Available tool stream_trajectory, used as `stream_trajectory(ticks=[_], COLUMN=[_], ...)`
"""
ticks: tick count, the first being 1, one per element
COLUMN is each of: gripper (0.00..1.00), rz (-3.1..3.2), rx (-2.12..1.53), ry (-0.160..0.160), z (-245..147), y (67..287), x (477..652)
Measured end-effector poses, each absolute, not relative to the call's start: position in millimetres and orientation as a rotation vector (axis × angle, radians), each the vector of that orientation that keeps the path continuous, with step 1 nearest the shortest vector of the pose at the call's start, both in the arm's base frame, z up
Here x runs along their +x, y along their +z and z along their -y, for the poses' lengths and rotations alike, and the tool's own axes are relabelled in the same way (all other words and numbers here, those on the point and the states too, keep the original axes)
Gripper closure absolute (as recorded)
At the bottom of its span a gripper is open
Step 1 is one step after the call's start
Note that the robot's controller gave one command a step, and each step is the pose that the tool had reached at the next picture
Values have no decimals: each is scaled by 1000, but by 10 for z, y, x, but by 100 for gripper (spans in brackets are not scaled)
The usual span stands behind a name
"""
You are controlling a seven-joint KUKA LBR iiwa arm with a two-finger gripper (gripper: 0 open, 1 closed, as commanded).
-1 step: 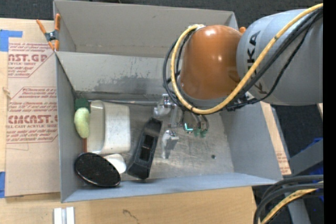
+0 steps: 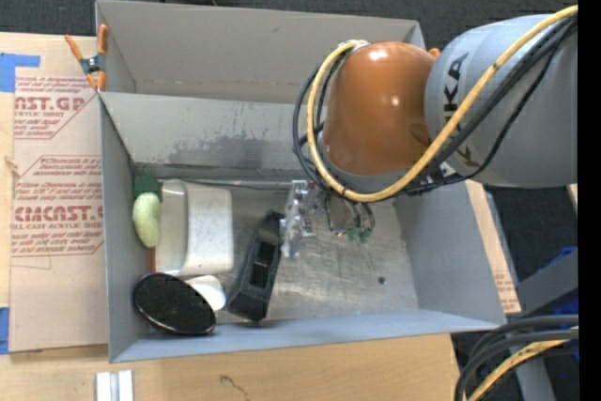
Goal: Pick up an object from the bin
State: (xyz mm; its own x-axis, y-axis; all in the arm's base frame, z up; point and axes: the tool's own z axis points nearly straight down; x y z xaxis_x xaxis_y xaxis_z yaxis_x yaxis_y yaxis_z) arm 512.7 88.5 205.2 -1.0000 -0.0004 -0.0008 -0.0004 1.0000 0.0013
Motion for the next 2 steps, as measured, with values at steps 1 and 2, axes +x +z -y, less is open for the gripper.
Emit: stream_trajectory(ticks=[1, 2], gripper=[0, 0], rz=[-3141, -3141], rx=[-1, -1], ry=[2, 2], z=[-884, -885], y=[2052, 2052], x=[5127, 5127])
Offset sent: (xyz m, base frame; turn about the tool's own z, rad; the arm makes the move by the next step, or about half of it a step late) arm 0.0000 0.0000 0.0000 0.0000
